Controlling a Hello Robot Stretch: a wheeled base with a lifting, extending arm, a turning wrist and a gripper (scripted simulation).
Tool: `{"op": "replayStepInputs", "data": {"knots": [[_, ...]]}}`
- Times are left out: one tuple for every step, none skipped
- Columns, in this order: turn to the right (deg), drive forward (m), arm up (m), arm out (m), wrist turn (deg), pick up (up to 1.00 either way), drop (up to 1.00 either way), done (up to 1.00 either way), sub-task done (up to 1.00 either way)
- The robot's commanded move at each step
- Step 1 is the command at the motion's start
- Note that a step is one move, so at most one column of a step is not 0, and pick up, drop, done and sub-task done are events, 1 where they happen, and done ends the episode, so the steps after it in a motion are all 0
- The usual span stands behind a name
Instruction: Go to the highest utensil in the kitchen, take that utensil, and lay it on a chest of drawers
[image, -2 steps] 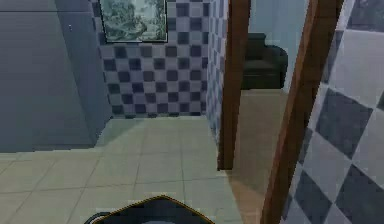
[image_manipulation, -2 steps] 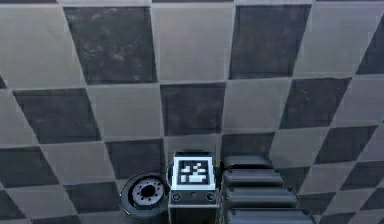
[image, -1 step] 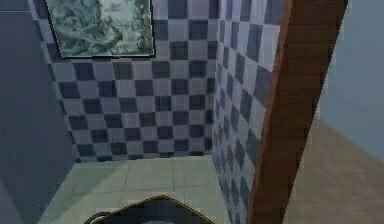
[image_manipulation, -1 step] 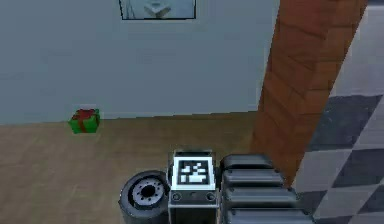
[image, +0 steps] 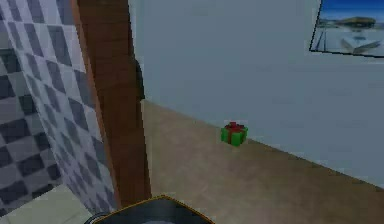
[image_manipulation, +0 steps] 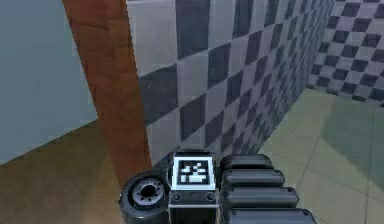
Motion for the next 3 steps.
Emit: {"op": "replayStepInputs", "data": {"knots": [[36.0, 0.0, 0.0, 0.0, 0.0, 0.0, 0.0, 0.0, 0.0], [0.0, 0.75, 0.0, 0.0, 0.0, 0.0, 0.0, 0.0, 0.0], [6.0, 0.0, 0.0, 0.0, 0.0, 0.0, 0.0, 0.0, 0.0]]}}
